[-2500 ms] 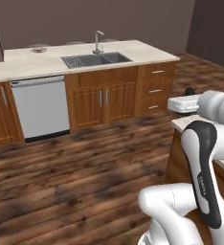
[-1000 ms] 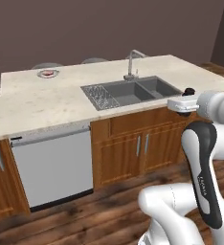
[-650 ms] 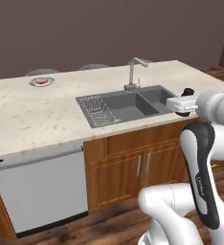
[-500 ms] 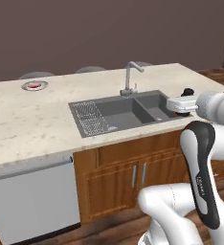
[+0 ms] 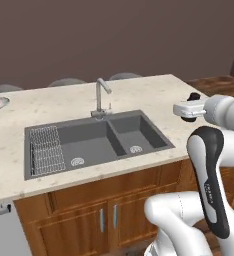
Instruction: Retrieve the shaker from the cabinet and place it next the steak on a plate on the dining table.
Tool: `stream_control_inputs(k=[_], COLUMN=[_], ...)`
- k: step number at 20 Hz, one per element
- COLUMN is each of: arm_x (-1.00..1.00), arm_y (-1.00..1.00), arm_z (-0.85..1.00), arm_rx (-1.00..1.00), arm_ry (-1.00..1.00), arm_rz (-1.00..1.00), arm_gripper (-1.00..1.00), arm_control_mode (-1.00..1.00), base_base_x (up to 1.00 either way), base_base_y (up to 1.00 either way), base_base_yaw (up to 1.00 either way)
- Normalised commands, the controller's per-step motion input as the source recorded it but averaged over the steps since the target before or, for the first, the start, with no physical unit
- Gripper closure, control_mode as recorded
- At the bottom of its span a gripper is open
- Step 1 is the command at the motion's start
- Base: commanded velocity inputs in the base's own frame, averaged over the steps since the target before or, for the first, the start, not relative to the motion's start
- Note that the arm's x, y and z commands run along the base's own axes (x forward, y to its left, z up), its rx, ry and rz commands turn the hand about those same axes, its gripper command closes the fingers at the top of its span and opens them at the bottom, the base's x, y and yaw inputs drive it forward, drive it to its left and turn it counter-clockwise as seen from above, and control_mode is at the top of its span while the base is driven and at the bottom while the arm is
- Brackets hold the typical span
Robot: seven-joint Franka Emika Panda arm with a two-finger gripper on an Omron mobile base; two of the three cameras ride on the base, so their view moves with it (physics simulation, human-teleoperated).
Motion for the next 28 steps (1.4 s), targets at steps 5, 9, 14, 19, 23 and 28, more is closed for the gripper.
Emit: stream_control_inputs(k=[5,9,14,19,23,28], arm_x=[0.0,0.0,0.0,0.0,0.0,0.0], arm_y=[0.0,0.0,0.0,0.0,0.0,0.0], arm_z=[0.0,0.0,0.0,0.0,0.0,0.0], arm_rx=[0.0,0.0,0.0,0.0,0.0,0.0], arm_ry=[0.0,0.0,0.0,0.0,0.0,0.0], arm_rz=[0.0,0.0,0.0,0.0,0.0,0.0], arm_gripper=[1.0,1.0,1.0,1.0,1.0,1.0], arm_control_mode=[1.0,1.0,1.0,1.0,1.0,1.0], base_base_x=[0.26,0.0,0.0,0.0,0.0,-0.15], base_base_y=[-1.0,-1.0,-1.0,-1.0,-1.0,-0.27], base_base_yaw=[0.0,0.0,0.0,0.01,0.29,0.91])
